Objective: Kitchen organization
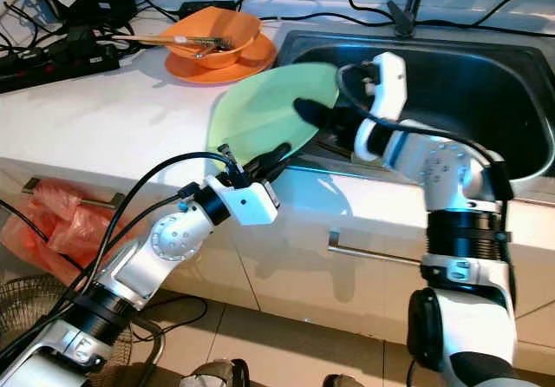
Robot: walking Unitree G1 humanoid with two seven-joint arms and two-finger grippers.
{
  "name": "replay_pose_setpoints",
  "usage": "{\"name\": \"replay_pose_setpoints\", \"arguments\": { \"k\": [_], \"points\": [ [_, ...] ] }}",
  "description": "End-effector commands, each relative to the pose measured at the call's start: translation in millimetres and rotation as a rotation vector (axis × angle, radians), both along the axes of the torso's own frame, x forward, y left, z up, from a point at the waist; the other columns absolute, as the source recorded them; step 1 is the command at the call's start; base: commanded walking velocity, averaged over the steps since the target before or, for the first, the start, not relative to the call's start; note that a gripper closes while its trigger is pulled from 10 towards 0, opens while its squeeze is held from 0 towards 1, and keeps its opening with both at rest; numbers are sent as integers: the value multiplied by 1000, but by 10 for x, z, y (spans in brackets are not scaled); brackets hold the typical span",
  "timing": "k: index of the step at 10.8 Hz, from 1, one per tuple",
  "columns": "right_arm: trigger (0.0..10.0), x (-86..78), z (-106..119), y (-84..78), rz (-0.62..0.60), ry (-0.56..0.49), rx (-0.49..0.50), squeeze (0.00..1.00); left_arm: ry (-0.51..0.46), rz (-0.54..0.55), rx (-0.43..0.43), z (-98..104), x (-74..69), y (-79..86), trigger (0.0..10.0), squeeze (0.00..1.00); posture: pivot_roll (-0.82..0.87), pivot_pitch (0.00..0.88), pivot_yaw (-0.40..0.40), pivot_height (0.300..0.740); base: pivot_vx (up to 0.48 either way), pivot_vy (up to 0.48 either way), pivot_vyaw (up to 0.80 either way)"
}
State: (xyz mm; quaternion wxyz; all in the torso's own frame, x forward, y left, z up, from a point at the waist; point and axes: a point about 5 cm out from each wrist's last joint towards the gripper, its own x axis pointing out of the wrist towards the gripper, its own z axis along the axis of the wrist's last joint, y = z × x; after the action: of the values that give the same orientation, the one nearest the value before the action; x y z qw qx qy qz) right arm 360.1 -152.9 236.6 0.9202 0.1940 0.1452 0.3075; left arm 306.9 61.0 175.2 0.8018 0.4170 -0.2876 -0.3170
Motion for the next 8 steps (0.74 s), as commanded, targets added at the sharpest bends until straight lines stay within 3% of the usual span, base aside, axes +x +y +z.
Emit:
{"name": "replay_pose_setpoints", "arguments": {
  "k": [1,4,5,6,8],
  "points": [
    [10000,14,11,26,5,0,8,0,-65,-5,-27,120,-6,-9,0,0,72,119,44,740,0,0,0],
    [10000,50,-21,77,-6,12,22,0,-94,-28,-46,143,-51,-50,0,0,74,119,41,740,0,0,0],
    [9490,63,-14,100,-7,14,32,0,-106,-36,-56,161,-68,-68,0,0,75,121,41,740,0,0,0],
    [0,69,-13,107,-9,15,36,0,-108,-38,-60,162,-74,-72,0,0,74,122,39,740,0,0,0],
    [0,81,-17,107,-18,17,39,0,-113,-42,-65,161,-90,-85,0,0,72,125,37,740,0,0,0]
  ]
}}
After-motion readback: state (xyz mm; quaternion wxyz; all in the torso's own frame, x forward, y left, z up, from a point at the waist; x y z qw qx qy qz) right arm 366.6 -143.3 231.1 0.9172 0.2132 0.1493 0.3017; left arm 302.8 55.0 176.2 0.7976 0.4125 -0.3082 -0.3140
